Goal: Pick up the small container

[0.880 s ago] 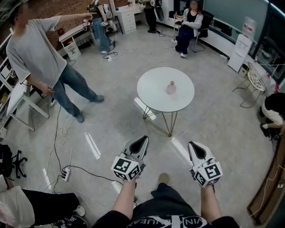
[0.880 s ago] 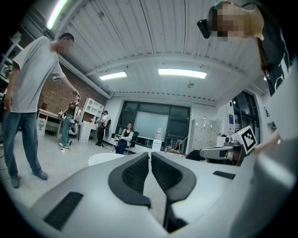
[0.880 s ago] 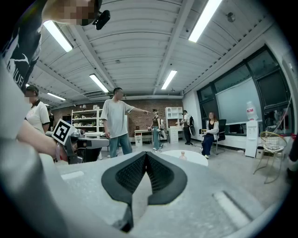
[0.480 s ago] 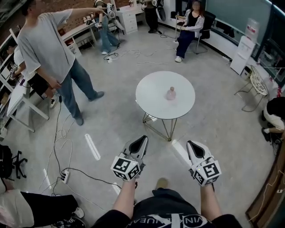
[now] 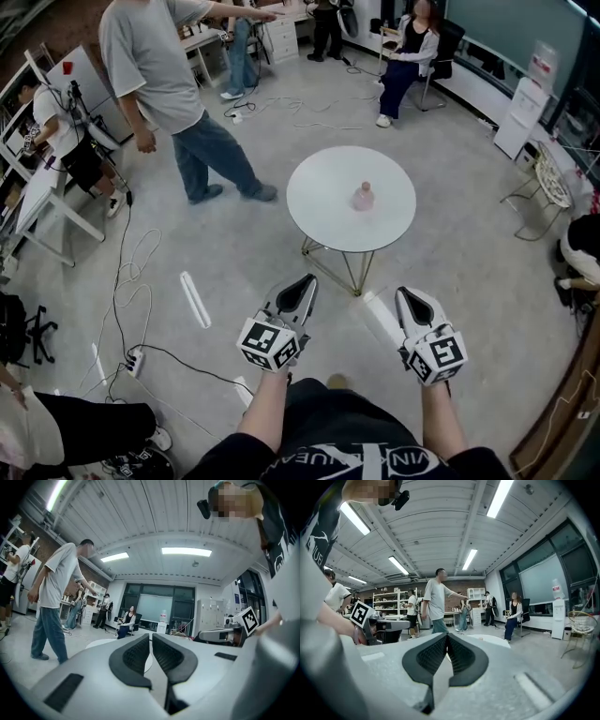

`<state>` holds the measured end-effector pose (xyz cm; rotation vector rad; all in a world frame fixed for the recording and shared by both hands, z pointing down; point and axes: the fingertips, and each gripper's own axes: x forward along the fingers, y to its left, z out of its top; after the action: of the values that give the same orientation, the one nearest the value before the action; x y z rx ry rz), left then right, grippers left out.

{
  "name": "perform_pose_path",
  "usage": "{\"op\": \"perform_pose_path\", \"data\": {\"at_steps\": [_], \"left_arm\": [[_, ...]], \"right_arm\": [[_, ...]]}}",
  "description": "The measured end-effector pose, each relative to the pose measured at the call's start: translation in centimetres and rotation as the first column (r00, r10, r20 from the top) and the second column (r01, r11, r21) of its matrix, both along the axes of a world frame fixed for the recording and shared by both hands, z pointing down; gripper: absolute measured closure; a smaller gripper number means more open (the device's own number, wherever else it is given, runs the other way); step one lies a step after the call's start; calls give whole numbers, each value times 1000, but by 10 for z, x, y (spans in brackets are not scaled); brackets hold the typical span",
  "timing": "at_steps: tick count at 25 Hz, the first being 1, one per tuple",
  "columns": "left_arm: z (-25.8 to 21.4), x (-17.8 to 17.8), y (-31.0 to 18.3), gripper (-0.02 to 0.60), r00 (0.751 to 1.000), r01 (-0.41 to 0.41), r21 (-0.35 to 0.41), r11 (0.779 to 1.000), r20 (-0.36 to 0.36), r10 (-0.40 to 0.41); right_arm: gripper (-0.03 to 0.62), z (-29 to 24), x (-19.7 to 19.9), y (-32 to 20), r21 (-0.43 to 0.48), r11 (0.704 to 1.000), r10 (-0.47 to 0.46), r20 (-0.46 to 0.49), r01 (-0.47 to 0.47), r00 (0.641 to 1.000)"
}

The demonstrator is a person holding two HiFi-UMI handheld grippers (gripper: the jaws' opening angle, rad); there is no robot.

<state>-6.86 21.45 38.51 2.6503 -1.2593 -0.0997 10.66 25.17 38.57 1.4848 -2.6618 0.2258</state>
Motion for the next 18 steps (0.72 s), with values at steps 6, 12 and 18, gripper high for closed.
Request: {"op": "perform_pose_path", "data": {"at_steps": [6,12,18], "left_arm": [[1,8,-4,557,1000,-6,4,1000,5,6],[6,5,-14,557,1000,-13,-8,1000,5,13],[18,15,-45,557,1000,-16,-22,1000,-13,16]], "right_arm": [[588,1,6,-8,0,1000,5,29,-5,1000],[588,4,1,-17,-9,1000,-7,30,8,1000],[588,11,10,-43,-24,1000,8,36,-7,999]]}}
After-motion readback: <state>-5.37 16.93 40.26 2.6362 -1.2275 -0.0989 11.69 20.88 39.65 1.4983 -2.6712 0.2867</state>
